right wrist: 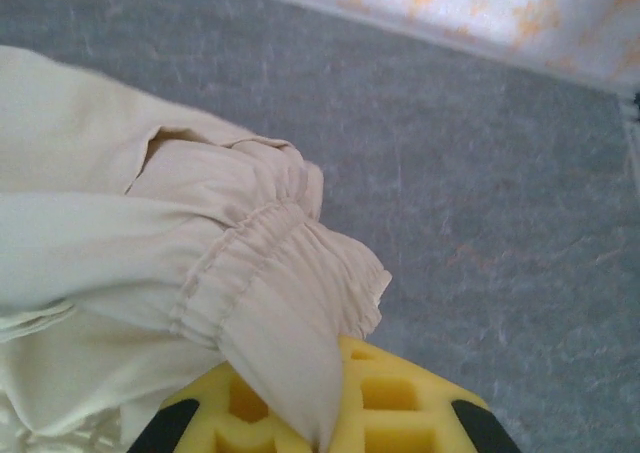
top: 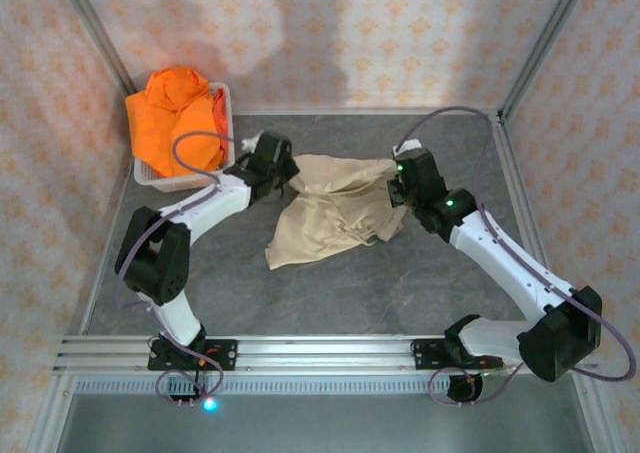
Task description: Fold and stack the shorts
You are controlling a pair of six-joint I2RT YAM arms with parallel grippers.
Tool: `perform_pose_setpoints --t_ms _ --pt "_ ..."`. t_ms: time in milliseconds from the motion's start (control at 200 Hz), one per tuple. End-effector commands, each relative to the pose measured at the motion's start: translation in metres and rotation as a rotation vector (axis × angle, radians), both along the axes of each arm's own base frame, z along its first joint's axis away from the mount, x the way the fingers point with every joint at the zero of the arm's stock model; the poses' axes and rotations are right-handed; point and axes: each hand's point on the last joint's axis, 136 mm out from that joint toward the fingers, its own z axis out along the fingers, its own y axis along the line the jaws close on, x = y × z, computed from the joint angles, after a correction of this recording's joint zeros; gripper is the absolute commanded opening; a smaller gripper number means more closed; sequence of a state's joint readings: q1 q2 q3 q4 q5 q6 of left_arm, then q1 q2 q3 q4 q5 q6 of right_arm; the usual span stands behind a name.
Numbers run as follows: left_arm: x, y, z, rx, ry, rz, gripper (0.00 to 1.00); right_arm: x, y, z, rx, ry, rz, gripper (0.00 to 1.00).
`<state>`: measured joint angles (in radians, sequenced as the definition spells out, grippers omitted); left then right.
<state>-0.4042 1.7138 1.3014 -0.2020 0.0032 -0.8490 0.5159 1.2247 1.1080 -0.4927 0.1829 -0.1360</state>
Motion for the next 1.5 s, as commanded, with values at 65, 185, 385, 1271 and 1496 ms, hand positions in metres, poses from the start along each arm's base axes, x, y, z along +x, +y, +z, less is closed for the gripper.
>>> perform_pose_setpoints --t_ms 65,185,385,1271,1496 --pt "0.008 0.032 0.142 0.14 -0.184 -0.009 0.0 0.019 0.003 0.084 0.033 -0.176 0.015 0.0" --pt "0.004 0.044 0.221 0.191 -0.292 -0.001 0.0 0.023 0.001 0.135 0.039 -0.258 0.015 0.0" --pt "-0.027 0.059 0.332 0.225 -0.47 -0.004 0.0 0.003 -0.002 0.215 0.118 -0.403 0.056 0.0" --pt "-0.098 0.093 0.459 0.29 -0.796 0.052 0.0 -0.057 -0.022 0.236 0.219 -0.43 -0.004 0.0" --pt "0.01 0.045 0.306 0.296 -0.476 -0.034 0.0 -0.013 -0.017 0.102 0.111 -0.157 -0.102 0.0"
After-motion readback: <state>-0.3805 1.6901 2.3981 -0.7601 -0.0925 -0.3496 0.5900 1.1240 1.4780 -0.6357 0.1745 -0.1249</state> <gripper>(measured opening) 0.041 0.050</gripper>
